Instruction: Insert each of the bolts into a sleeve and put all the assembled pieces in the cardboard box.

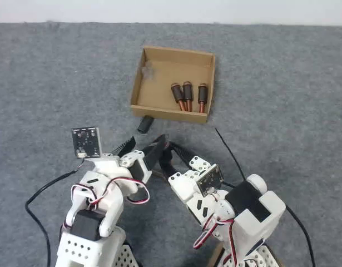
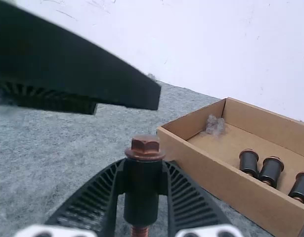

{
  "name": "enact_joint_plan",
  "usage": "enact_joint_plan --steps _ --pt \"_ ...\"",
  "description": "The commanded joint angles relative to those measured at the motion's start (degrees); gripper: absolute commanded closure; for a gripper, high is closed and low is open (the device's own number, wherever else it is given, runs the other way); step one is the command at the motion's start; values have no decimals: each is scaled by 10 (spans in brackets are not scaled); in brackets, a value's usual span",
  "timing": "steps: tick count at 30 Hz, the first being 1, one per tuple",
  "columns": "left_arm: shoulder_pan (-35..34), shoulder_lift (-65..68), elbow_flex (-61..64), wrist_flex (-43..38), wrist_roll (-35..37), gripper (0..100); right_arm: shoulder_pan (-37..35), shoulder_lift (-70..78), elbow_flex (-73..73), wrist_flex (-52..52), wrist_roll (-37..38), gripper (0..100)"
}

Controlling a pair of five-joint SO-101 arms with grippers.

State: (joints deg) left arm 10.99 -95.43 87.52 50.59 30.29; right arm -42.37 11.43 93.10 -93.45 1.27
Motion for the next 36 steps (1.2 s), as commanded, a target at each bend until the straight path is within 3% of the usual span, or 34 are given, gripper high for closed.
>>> enact_joint_plan --steps 1,6,14,23,36 --pt "-31 -8 -32 -32 5 835 8 -10 -12 0 12 991" --pt "-73 -8 -32 -42 4 988 9 -9 -12 0 12 991" --pt "-149 -8 2 -39 -4 987 30 -12 -12 -2 12 991" --pt "-207 -8 86 -39 -185 987 35 -12 -9 -3 12 991" --pt "-189 -5 95 -39 -212 987 122 -12 -44 -1 12 991"
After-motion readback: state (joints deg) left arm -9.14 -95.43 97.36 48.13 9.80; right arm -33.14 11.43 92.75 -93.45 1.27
